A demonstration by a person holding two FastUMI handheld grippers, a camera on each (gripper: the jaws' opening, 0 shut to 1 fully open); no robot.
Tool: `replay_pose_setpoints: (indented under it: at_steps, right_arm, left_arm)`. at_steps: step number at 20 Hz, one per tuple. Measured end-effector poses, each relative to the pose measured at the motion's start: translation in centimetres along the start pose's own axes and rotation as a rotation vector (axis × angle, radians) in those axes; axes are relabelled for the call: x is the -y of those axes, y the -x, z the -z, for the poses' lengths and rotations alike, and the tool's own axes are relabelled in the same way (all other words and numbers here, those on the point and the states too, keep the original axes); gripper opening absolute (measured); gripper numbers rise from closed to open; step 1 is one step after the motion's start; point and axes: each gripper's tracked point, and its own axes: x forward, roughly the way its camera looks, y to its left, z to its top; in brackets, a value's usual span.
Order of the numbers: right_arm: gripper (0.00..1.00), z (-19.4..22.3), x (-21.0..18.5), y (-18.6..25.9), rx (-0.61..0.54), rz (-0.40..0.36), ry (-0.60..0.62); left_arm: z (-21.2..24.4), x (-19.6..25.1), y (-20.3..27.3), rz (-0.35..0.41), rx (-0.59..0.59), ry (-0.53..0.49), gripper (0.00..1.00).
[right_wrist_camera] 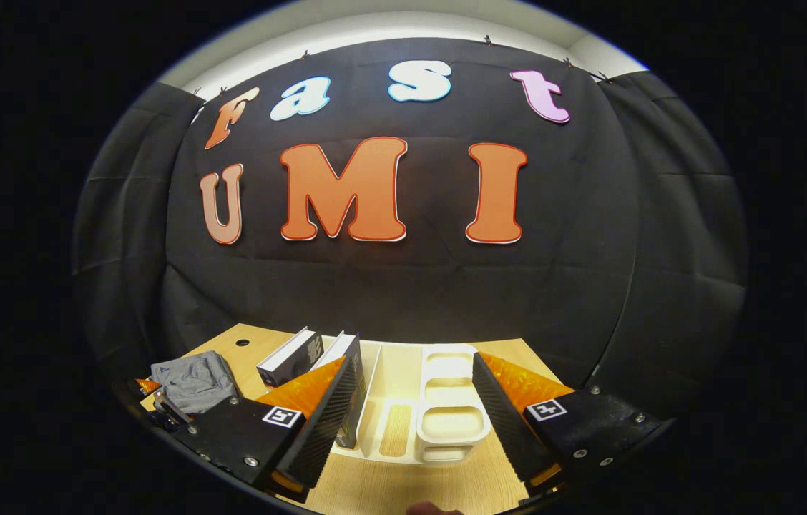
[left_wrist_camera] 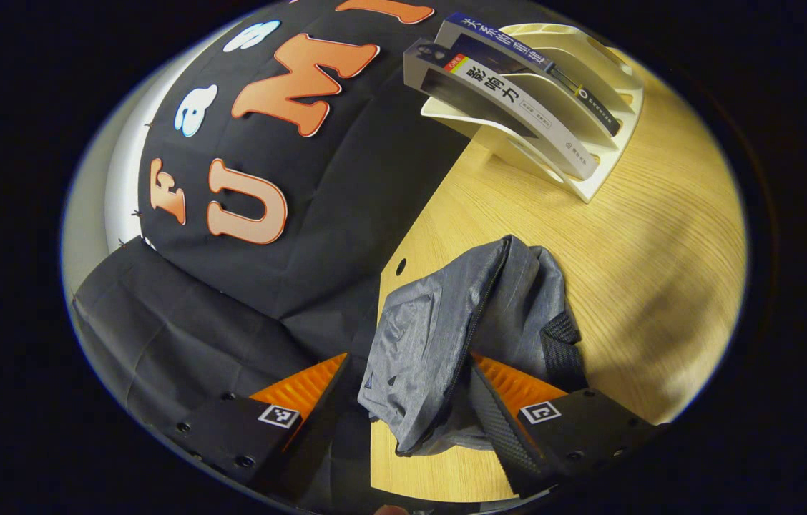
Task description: Open the schoolbag, grab two books from the bookshelf and put them into the schoolbag.
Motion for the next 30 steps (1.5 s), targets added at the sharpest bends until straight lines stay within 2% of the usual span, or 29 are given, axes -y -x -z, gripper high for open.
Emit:
replay_pose_setpoints:
  at_steps: [3,6,8,9,10,11,12,13,14,15,17,23,30]
  right_arm:
    - [0.98,0.0,-0.2,0.0,-0.005,-0.017,0.001]
    - [0.98,0.0,-0.4,-0.1,-0.007,-0.032,0.004]
    - [0.98,0.0,-0.4,0.2,-0.008,-0.043,0.004]
    - [0.98,-0.1,-0.4,0.3,-0.007,-0.046,0.006]
    - [0.98,-0.1,-0.3,0.4,-0.004,-0.045,0.011]
    - [0.98,0.0,-0.1,0.4,-0.004,-0.044,0.017]
    - [0.98,0.0,0.2,0.6,-0.005,-0.040,0.022]
    - [0.98,0.2,0.5,0.7,-0.007,-0.039,0.021]
    - [0.98,0.2,0.8,0.9,-0.008,-0.036,0.018]
    - [0.98,0.3,1.0,0.9,-0.009,-0.036,0.015]
    - [0.98,0.3,1.5,1.0,-0.009,-0.027,0.013]
    - [0.98,0.1,1.5,0.6,-0.021,-0.030,0.008]
    - [0.98,-1.4,-0.9,0.1,-0.018,-0.039,0.039]
  left_arm:
    - [-0.1,-0.5,-0.4,0.028,-0.039,0.048,0.95]
    - [-0.1,0.2,-1.6,0.049,-0.070,0.011,0.95]
    - [0.2,1.2,-2.4,0.073,-0.089,0.001,0.89]
    - [0.4,1.7,-2.6,0.090,-0.102,0.000,0.76]
    - [0.5,2.1,-2.9,0.102,-0.109,-0.001,0.76]
    - [0.2,2.3,-2.8,0.108,-0.112,-0.003,0.51]
    - [0.1,2.7,-2.9,0.120,-0.113,-0.005,0.53]
    - [-0.1,2.6,-2.9,0.124,-0.111,-0.012,0.40]
    - [-0.3,2.4,-2.4,0.132,-0.105,-0.020,0.23]
    - [-0.3,2.1,-2.4,0.140,-0.100,-0.015,0.15]
    - [-0.2,1.4,-2.2,0.164,-0.107,0.007,0.08]
    - [-0.8,-2.9,-2.4,0.269,-0.106,0.108,0.06]
    - [-1.8,-6.1,-2.7,0.379,-0.070,0.187,0.06]
